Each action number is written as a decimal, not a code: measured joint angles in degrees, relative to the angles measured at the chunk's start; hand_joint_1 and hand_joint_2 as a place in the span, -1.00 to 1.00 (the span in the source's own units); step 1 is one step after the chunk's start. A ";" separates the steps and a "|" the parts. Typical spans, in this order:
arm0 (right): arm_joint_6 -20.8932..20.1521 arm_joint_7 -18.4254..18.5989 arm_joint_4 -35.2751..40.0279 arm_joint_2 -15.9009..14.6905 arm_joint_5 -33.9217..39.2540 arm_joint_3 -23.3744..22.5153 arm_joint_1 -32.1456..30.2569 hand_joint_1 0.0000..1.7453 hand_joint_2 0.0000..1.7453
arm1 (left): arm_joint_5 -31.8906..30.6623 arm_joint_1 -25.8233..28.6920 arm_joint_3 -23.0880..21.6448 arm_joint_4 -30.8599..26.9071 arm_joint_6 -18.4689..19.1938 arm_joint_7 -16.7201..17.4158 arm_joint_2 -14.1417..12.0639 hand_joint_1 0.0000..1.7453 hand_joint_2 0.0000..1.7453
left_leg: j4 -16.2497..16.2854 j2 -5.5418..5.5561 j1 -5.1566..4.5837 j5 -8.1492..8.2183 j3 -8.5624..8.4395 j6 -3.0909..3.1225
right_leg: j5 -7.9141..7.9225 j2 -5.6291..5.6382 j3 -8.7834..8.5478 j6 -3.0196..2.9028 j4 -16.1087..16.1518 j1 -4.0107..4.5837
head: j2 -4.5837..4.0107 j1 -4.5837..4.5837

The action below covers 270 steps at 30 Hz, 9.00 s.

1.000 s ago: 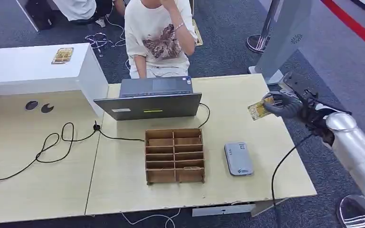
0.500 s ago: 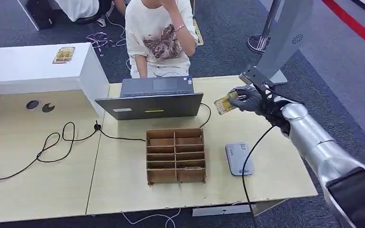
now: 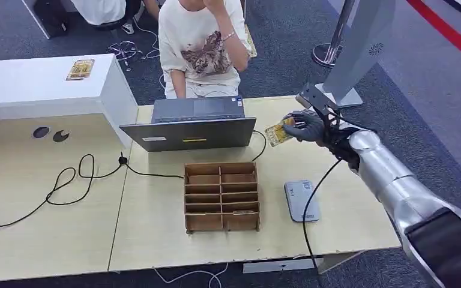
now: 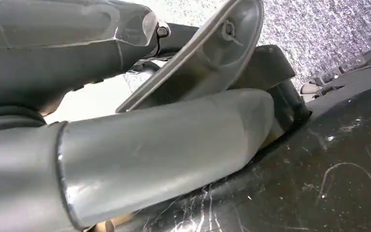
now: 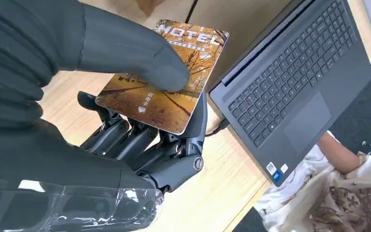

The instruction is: Pass the card to the sensor for recognition and then transmit it.

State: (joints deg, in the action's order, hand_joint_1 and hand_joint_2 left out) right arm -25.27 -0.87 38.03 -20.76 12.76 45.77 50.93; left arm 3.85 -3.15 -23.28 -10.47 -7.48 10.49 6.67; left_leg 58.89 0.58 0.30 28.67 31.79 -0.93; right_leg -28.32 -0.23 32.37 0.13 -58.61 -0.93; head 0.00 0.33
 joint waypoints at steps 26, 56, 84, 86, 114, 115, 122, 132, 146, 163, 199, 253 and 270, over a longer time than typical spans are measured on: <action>-0.28 -2.08 5.93 -8.31 5.88 -0.68 -5.19 1.00 1.00 | -1.18 0.06 0.11 0.00 -0.59 0.09 0.11 -1.00 -1.00 | 0.04 0.10 -0.02 0.03 0.04 0.05 | 0.00 -0.14 0.00 0.01 0.06 -0.02 | 0.02 -0.04; -2.12 0.57 18.84 -22.03 6.45 -6.12 -18.19 1.00 1.00 | -2.08 -0.03 0.11 0.00 0.94 0.15 -0.04 -1.00 -1.00 | 0.04 0.08 -0.02 0.05 0.01 0.07 | 0.00 -0.09 0.01 0.01 0.05 -0.01 | 0.02 0.02; 0.04 -1.57 16.57 -15.87 -2.16 -6.12 -23.36 1.00 1.00 | -3.04 -0.11 0.11 0.00 1.22 0.00 -0.04 -1.00 -1.00 | 0.02 0.07 -0.02 0.05 0.04 0.07 | -0.01 -0.09 0.01 0.01 0.03 -0.01 | 0.02 0.02; 0.04 -1.55 16.05 -15.37 -2.49 -6.05 -23.33 1.00 1.00 | -3.10 -0.11 0.11 0.00 1.22 0.00 -0.04 -1.00 -1.00 | 0.02 0.08 -0.02 0.04 0.05 0.07 | -0.01 -0.12 0.01 0.01 0.03 -0.01 | 0.02 0.00; 0.53 -1.84 11.47 -12.00 -5.07 -5.97 -23.36 1.00 1.00 | -3.37 -0.21 0.11 0.00 2.08 0.35 -0.04 -1.00 -1.00 | 0.02 0.07 -0.02 0.04 0.04 0.07 | -0.01 -0.10 0.01 0.01 0.04 -0.01 | 0.00 0.02; 0.30 -1.84 11.39 -11.91 -5.14 -5.95 -23.36 1.00 1.00 | -3.37 -0.21 0.11 0.00 2.08 0.35 -0.04 -1.00 -1.00 | 0.02 0.07 -0.02 0.04 0.04 0.07 | -0.01 -0.10 0.01 0.01 0.04 -0.01 | 0.02 0.00; -0.26 -1.73 10.82 -11.21 -5.60 -5.90 -23.15 1.00 1.00 | -3.19 -0.46 0.11 0.00 3.41 1.25 -0.07 -1.00 -1.00 | 0.02 0.07 -0.02 0.04 0.05 0.07 | -0.01 -0.10 0.01 0.01 0.04 -0.01 | 0.02 0.02; 9.02 0.42 8.44 -9.71 -17.12 -4.52 -22.04 1.00 1.00 | -3.37 -0.51 0.11 0.00 2.86 1.31 -0.04 -1.00 -1.00 | 0.02 0.07 -0.02 0.04 0.04 0.07 | -0.01 -0.09 0.00 0.01 0.04 -0.01 | 0.02 0.00; 10.31 -0.42 3.41 -5.77 -22.19 -4.39 -20.10 1.00 1.00 | -3.37 -0.48 0.11 0.00 2.36 1.31 0.00 -1.00 -1.00 | 0.02 -0.06 -0.01 0.04 -0.07 0.06 | 0.06 0.04 -0.05 0.06 0.04 -0.01 | 0.02 0.00; 5.81 -3.83 2.27 -5.40 -16.21 -9.00 -19.73 1.00 1.00 | -3.02 -0.40 0.11 0.00 2.21 1.25 -0.02 -1.00 -1.00 | 0.03 -0.03 -0.03 0.01 -0.03 0.09 | 0.10 0.02 -0.03 0.11 0.05 -0.02 | 0.00 0.00; 18.04 -0.48 22.03 -3.47 -53.35 -4.08 4.87 1.00 1.00 | -3.28 -0.31 0.94 0.00 1.31 1.20 0.00 -1.00 -1.00 | 0.01 -0.07 -0.14 -0.11 0.08 0.12 | 0.13 0.07 0.09 0.12 -0.04 -0.15 | 0.02 0.02; 27.15 0.24 -2.67 14.43 -54.95 3.41 16.23 -1.00 1.00 | -6.34 -0.41 0.94 0.00 1.25 1.36 -0.04 -1.00 -1.00 | 0.02 -0.04 -0.14 -0.12 0.09 0.12 | 0.13 0.04 0.11 0.12 -0.01 -0.15 | 0.00 0.00; 39.52 -5.97 20.93 11.15 -44.60 -17.87 -3.37 -1.00 1.00 | -4.70 -0.30 0.94 0.00 0.15 1.55 0.15 -1.00 -1.00 | 0.03 0.03 -0.14 -0.09 0.12 0.12 | 0.12 0.00 0.15 0.13 0.06 -0.15 | 0.02 -0.02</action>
State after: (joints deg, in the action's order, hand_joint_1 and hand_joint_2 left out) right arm 14.25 -6.84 58.96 -9.62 -31.84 27.90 47.57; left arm -0.85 -3.45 -22.34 -10.47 -7.32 12.04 6.82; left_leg 58.91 0.61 0.16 28.58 31.91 -0.80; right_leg -28.20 -0.23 32.52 0.26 -58.55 -1.07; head 0.02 0.31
